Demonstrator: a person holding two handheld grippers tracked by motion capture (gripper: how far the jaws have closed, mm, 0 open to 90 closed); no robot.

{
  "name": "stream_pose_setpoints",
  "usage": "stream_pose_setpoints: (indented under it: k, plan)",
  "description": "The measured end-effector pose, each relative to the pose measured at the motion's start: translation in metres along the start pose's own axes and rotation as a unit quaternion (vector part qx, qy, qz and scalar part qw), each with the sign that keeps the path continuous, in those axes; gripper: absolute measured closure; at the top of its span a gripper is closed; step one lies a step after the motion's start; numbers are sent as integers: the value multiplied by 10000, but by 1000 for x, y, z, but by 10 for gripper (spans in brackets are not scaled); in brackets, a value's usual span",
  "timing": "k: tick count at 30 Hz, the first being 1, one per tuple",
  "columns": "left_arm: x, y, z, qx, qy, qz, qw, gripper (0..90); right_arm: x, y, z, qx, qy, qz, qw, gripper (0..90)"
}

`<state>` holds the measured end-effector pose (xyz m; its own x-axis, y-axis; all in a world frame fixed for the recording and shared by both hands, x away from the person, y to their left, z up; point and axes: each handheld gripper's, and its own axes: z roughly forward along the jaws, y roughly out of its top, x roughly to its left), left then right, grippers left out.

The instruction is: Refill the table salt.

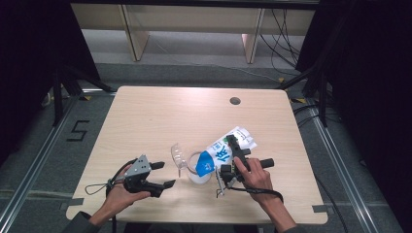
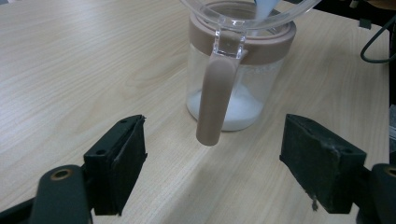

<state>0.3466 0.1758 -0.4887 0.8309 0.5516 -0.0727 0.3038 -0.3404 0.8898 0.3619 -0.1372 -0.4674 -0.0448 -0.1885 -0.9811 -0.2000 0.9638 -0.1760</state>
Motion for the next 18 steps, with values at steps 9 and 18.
stream_pose_setpoints:
  k: [9,18]
  plan:
    - [-1,-1,1,-29,-37,-145,9999,217,7,-1,1,-36,-13,348,9994,534]
    - [0,0,1,-19,-37,-28,10000,217,6,0,2,-87,-48,261,9996,535]
